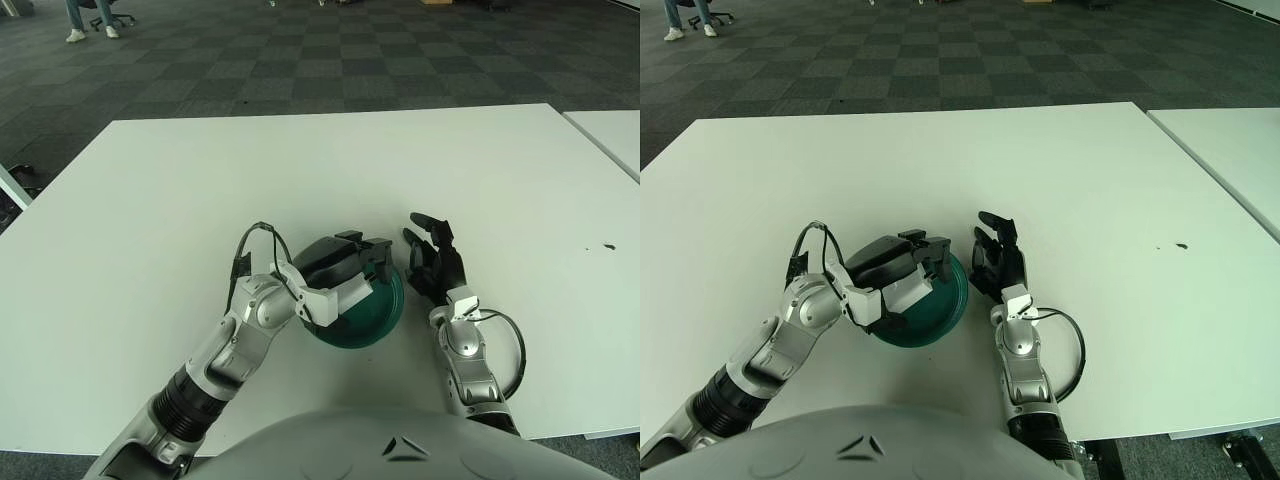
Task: Put the charger into the plate.
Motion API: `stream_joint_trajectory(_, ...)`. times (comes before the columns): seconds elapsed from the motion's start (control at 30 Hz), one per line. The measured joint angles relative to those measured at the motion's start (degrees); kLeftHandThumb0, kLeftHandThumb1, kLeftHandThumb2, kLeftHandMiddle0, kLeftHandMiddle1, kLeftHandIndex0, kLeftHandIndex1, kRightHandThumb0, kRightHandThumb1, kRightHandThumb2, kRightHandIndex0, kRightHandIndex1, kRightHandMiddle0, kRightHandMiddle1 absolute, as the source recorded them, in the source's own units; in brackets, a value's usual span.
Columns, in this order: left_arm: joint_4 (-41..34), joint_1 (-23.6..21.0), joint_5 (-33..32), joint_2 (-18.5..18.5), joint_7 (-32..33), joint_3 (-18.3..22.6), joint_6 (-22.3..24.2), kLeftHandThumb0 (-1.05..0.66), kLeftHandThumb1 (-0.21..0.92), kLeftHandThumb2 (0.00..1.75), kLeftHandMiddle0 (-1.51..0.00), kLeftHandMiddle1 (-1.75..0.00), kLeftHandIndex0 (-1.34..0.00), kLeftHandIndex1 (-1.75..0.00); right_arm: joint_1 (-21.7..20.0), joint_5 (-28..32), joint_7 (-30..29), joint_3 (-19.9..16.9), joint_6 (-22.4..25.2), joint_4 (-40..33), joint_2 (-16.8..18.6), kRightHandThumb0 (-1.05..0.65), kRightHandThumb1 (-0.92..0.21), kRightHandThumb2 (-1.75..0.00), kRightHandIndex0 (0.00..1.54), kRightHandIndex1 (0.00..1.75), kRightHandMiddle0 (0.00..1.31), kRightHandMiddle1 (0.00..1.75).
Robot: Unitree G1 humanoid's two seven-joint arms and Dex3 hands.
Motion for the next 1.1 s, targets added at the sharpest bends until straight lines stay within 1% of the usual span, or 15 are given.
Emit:
stream_joint_trajectory(0.3, 2.3, 0.2, 2.1, 0.3, 1.2, -0.3, -2.4, 0.00, 0.02, 1.60, -0.87, -1.58, -0.63, -1.75, 0.3, 0.6, 0.6, 0.0, 2.7, -1.7, 0.3, -0.67, -0.92, -0.83, 0.56, 0.03, 0.05, 0.90)
stream_joint_trajectory(0.43, 3.4, 0.2, 2.5, 0.5, 1.3, -0.4, -3.8, 0.00, 0.04, 1.59, -0.83, -1.63, -0.62, -1.75, 0.3, 1.1, 0.8, -0.1, 3.0, -1.9, 0.4, -0.67, -0.92, -0.83, 0.55, 0.02, 0.06, 0.90)
stream_joint_trajectory(0.5, 3.8, 0.2, 2.5, 0.6, 1.3, -0.6, -4.4, -0.01, 0.07, 1.58, -0.78, -1.69, -0.60, -1.75, 0.3, 1.2, 0.9, -0.1, 3.1, -1.9, 0.5, -0.66, -0.92, -0.82, 0.55, 0.02, 0.07, 0.91)
stream_joint_trajectory(0.53, 4.0, 0.2, 2.5, 0.6, 1.3, -0.6, -4.6, -0.01, 0.07, 1.58, -0.78, -1.70, -0.61, -1.72, 0.3, 1.3, 0.9, -0.2, 3.1, -1.9, 0.6, -0.65, -0.92, -0.82, 0.56, 0.02, 0.07, 0.91)
stream_joint_trajectory(0.6, 4.2, 0.1, 2.5, 0.6, 1.2, -0.7, -4.9, -0.01, 0.09, 1.53, -0.77, -1.73, -0.65, -1.61, 0.3, 1.4, 0.8, -0.4, 3.2, -1.9, 0.9, -0.65, -0.92, -0.82, 0.55, 0.02, 0.06, 0.90)
stream_joint_trajectory(0.63, 4.4, 0.1, 2.5, 0.6, 1.1, -0.7, -5.0, -0.01, 0.09, 1.53, -0.76, -1.73, -0.65, -1.59, 0.3, 1.4, 0.7, -0.5, 3.2, -1.9, 1.0, -0.64, -0.92, -0.82, 0.55, 0.02, 0.06, 0.90)
stream_joint_trajectory(0.67, 4.5, 0.1, 2.5, 0.6, 1.0, -0.8, -5.0, -0.01, 0.13, 1.47, -0.74, -1.74, -0.63, -1.56, 0.3, 1.4, 0.7, -0.5, 3.2, -1.9, 1.1, -0.64, -0.92, -0.82, 0.54, 0.01, 0.05, 0.90)
stream_joint_trajectory(0.7, 4.7, 0.0, 2.6, 0.6, 0.8, -0.9, -5.0, -0.15, 0.30, 1.28, -0.79, -1.74, -0.55, -1.63, 0.3, 1.5, 0.7, -0.6, 3.3, -2.0, 1.2, -0.64, -0.92, -0.82, 0.53, 0.01, 0.05, 0.89)
stream_joint_trajectory(0.73, 4.8, 0.0, 2.7, 0.6, 0.5, -1.1, -4.9, -0.20, 0.37, 1.21, -0.80, -1.74, -0.51, -1.65, 0.3, 1.5, 0.7, -0.6, 3.3, -2.0, 1.2, -0.64, -0.92, -0.82, 0.53, 0.01, 0.05, 0.89)
stream_joint_trajectory(0.77, 4.9, -0.1, 2.9, 0.6, 0.2, -1.2, -4.8, -0.27, 0.48, 1.08, -0.81, -1.74, -0.45, -1.69, 0.3, 1.5, 0.7, -0.6, 3.3, -2.0, 1.2, -0.65, -0.92, -0.82, 0.52, 0.01, 0.04, 0.88)
stream_joint_trajectory(0.8, 5.0, -0.1, 3.0, 0.5, -0.3, -1.4, -4.4, -0.32, 0.55, 0.99, -0.82, -1.74, -0.41, -1.71, 0.3, 1.5, 0.7, -0.7, 3.3, -2.0, 1.2, -0.65, -0.92, -0.82, 0.52, 0.00, 0.04, 0.88)
stream_joint_trajectory(0.9, 5.0, -0.2, 3.7, 0.2, -1.8, -1.8, -2.8, -0.36, 0.68, 0.83, -0.78, -1.75, -0.34, -1.73, 0.3, 1.7, 0.7, -0.7, 3.3, -2.0, 1.4, -0.65, -0.92, -0.81, 0.49, 0.00, 0.02, 0.87)
stream_joint_trajectory(1.0, 4.7, -0.3, 4.3, 0.0, -3.1, -2.1, -1.3, -0.37, 0.76, 0.73, -0.71, -1.75, -0.30, -1.74, 0.3, 2.0, 0.7, -0.9, 3.3, -2.0, 1.7, -0.66, -0.92, -0.77, 0.48, 0.00, 0.02, 0.86)
stream_joint_trajectory(1.07, 4.4, -0.5, 4.5, 0.0, -3.8, -2.2, -0.6, -0.37, 0.79, 0.69, -0.68, -1.75, -0.28, -1.74, 0.3, 2.2, 0.7, -1.0, 3.3, -1.9, 2.0, -0.66, -0.92, -0.76, 0.47, 0.00, 0.02, 0.85)
stream_joint_trajectory(1.1, 4.2, -0.5, 4.7, 0.0, -4.0, -2.2, -0.3, -0.53, 0.84, 0.65, -0.67, -1.75, -0.24, -1.73, 0.3, 2.2, 0.6, -1.1, 3.3, -1.9, 2.1, -0.66, -0.92, -0.74, 0.47, 0.00, 0.02, 0.85)
